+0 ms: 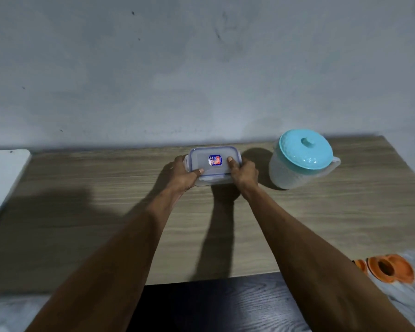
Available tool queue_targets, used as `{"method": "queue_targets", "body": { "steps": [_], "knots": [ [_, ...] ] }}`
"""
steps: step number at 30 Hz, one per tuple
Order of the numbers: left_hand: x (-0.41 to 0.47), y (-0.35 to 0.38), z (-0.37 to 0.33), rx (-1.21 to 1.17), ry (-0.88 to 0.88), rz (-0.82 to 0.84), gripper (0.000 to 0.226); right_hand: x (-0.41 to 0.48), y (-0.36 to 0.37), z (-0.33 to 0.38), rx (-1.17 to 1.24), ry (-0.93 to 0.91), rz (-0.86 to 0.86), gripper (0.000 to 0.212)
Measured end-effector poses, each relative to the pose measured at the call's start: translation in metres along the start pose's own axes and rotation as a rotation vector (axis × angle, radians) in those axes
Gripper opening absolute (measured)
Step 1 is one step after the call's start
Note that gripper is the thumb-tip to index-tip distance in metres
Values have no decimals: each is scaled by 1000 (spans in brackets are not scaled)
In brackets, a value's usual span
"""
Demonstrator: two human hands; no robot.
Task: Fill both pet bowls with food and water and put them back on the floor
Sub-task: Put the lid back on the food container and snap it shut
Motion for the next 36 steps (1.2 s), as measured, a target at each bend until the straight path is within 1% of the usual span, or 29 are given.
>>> {"method": "queue_targets", "body": {
  "steps": [7,10,11,13,17,20,25,29,30,32,34,36],
  "knots": [
    [-13,1,0,-58,-35,-81,57,3,-4,-2,62,90,11,51],
    [-9,4,1,-60,-37,-76,41,4,-4,-2,86,92,15,48],
    [-5,7,4,-94,-53,-61,35,5,-5,-2,89,89,10,47],
    [2,10,9,-186,-88,-36,29,6,-4,-2,104,85,3,46],
    [1,10,11,-240,-76,-47,24,3,-1,-1,146,112,0,47],
    [-5,11,11,-273,-69,-31,25,-1,1,-4,171,135,-3,50],
    [-28,10,22,-317,-85,-23,27,-24,-3,-7,229,157,25,46],
    [-64,8,24,-311,-46,-31,19,-51,-22,-10,265,127,30,55],
    [-76,7,24,-307,-35,-39,15,-63,-29,-6,273,122,39,53],
    [-100,3,25,-282,-21,-65,9,-88,-44,1,285,110,61,40],
    [-126,0,28,-252,-16,-98,13,-113,-60,6,299,91,72,24],
    [-154,-2,31,-251,-6,-123,16,-138,-76,8,313,67,85,19]
  ]
}}
Point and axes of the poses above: each hand's wrist, its own x-axis towards the middle knuckle, its own y-axis out of the palm, z = x × y, the point moved 7 cm from there along x, towards the middle knuckle, and after that the axes turned 9 degrees about -y, right-handed, at the moved point
